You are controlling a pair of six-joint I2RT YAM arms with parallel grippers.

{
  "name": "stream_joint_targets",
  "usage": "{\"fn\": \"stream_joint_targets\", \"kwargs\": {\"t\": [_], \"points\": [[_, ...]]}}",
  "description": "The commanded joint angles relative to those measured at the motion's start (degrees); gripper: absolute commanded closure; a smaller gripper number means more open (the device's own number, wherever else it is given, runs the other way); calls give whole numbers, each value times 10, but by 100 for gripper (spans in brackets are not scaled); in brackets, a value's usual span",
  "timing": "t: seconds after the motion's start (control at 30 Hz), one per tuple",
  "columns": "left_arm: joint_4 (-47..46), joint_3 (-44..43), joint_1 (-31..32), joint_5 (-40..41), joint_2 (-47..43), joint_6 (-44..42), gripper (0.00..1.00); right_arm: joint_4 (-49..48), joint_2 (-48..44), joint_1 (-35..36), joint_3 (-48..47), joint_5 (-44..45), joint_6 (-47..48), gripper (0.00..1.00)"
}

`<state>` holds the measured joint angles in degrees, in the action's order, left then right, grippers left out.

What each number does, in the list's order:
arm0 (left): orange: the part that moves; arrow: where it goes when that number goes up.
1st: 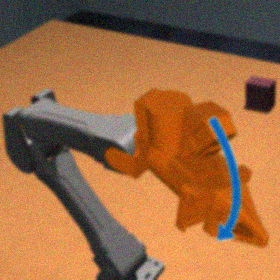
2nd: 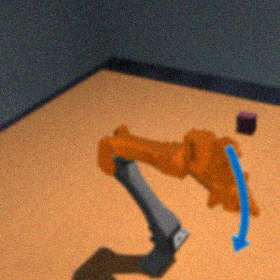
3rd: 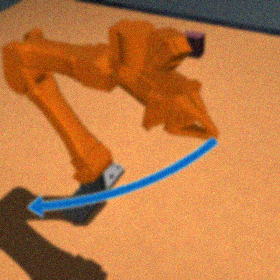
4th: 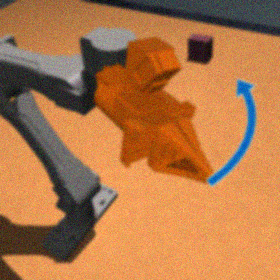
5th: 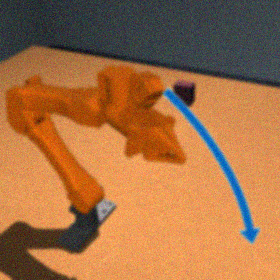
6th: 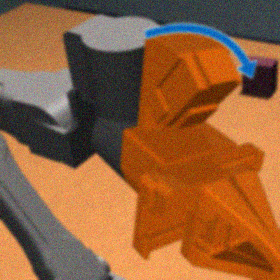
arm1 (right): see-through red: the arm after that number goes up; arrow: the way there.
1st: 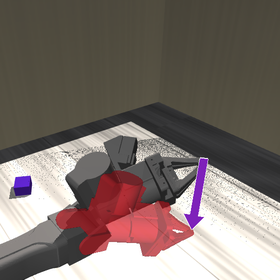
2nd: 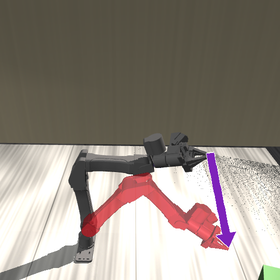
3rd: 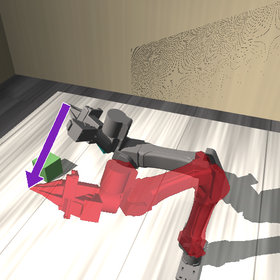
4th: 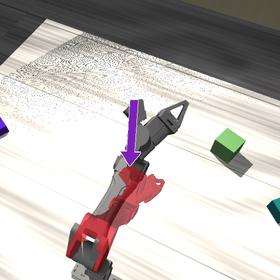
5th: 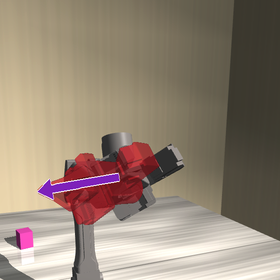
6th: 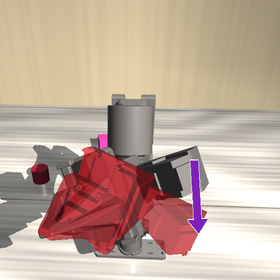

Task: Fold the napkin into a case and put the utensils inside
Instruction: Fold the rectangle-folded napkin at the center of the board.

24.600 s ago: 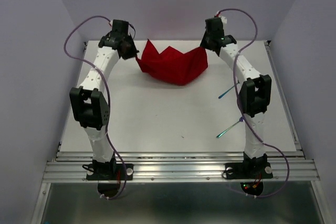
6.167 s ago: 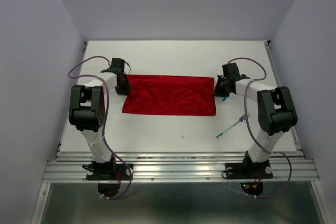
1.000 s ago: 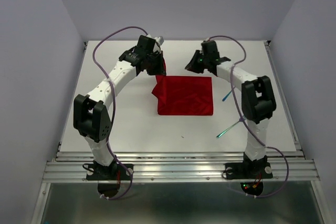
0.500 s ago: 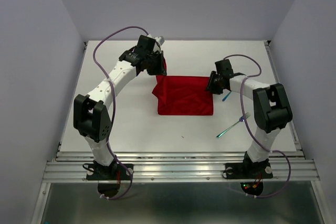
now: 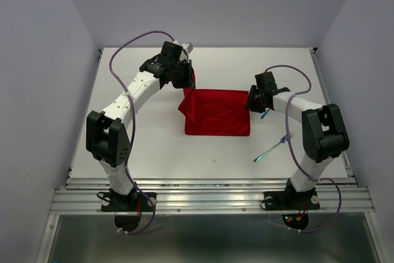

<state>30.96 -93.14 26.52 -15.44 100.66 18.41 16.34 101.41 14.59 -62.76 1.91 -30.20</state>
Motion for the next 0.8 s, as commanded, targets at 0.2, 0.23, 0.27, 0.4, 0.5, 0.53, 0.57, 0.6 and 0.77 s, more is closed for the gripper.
{"fn": "stream_joint_targets", "kwargs": {"t": [0.2, 0.23, 0.27, 0.4, 0.5, 0.53, 0.57, 0.6, 0.77], "points": [[-12, -17, 0, -8, -21, -9, 100, -15, -16, -3, 33, 20, 17, 61], [-13, -18, 0, -9, -21, -9, 100, -16, -6, -3, 35, 16, 20, 62], [-12, -20, -1, -9, -20, -9, 100, -18, -1, -3, 37, 6, 21, 62], [-13, -26, 2, -19, -20, -6, 100, -27, 22, -3, 41, -14, 26, 74], [-16, -28, 11, -24, -17, -1, 100, -37, 24, -3, 46, -42, 23, 84], [-19, -29, 19, -27, -16, 1, 100, -41, 23, -3, 50, -50, 22, 86], [-20, -30, 23, -30, -14, 3, 100, -43, 23, -3, 51, -53, 21, 88], [-22, -31, 27, -33, -10, 5, 100, -44, 22, -3, 53, -57, 15, 93], [-42, -39, 48, -50, 10, 24, 100, -60, 20, -3, 59, -78, -5, 95]]}}
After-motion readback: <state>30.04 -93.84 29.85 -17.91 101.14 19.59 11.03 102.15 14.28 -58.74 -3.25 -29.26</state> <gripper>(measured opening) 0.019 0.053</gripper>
